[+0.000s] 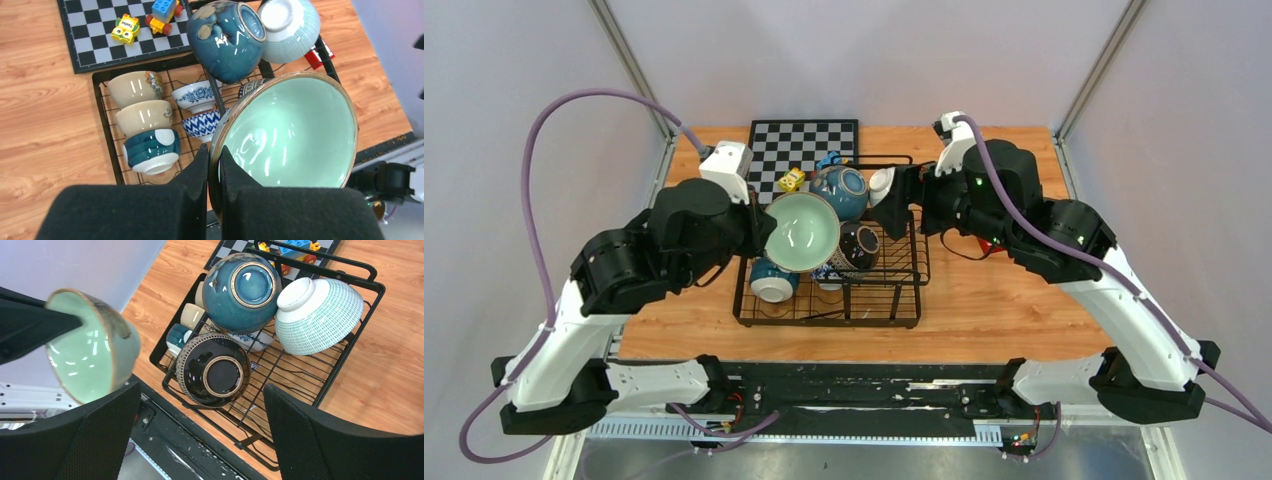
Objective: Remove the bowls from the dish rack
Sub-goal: Place the bowl at the center of the board.
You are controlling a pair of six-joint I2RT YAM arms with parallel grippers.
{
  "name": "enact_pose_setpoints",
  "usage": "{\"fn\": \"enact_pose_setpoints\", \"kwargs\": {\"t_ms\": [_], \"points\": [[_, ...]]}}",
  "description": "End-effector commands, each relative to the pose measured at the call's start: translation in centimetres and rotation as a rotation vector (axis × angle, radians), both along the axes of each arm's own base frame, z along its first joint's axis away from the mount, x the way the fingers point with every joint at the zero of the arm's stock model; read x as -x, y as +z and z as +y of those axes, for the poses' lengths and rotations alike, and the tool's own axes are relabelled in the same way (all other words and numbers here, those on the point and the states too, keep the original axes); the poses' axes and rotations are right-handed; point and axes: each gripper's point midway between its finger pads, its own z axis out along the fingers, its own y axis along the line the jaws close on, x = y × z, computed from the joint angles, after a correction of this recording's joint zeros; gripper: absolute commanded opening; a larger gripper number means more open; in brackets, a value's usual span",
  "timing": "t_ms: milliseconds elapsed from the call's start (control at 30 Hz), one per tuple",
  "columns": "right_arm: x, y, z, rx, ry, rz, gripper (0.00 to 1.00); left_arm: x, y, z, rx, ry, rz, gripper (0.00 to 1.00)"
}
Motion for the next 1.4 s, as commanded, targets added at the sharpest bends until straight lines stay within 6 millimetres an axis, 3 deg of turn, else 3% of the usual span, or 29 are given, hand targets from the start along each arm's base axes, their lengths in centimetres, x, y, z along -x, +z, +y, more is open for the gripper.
{"fn": "enact_pose_setpoints", "kwargs": {"t_ms": [0,367,667,867,1133,1367], "points": [[0.0,1.6,-0.7,-0.097,-0.061,0.013,0.94,-1.6,1.6,-0.4,0.082,0.106,-0.027,0.0],[-0.4,1.6,-0.6,-0.047,-0.076,-0.013,0.86,-3.3,-0.3,-2.0,0.143,0.215,0.022,0.0],[-0.2,0.6,3.1,0.001,0.024,0.03,0.74,-3.3,-0.1,-3.9,0.219,0.206,0.088,0.0],[-0.6,-0.3,4.6,0.032,0.057,0.046,0.62,-3.1,0.3,-4.1,0.253,0.202,0.097,0.0],[-1.2,-1.6,4.6,0.103,0.055,0.043,0.49,-3.0,-0.1,-4.5,0.252,0.194,0.113,0.0],[-1.4,-3.1,5.0,0.166,0.073,0.062,0.46,-3.1,-0.1,-4.8,0.267,0.189,0.114,0.0]]}}
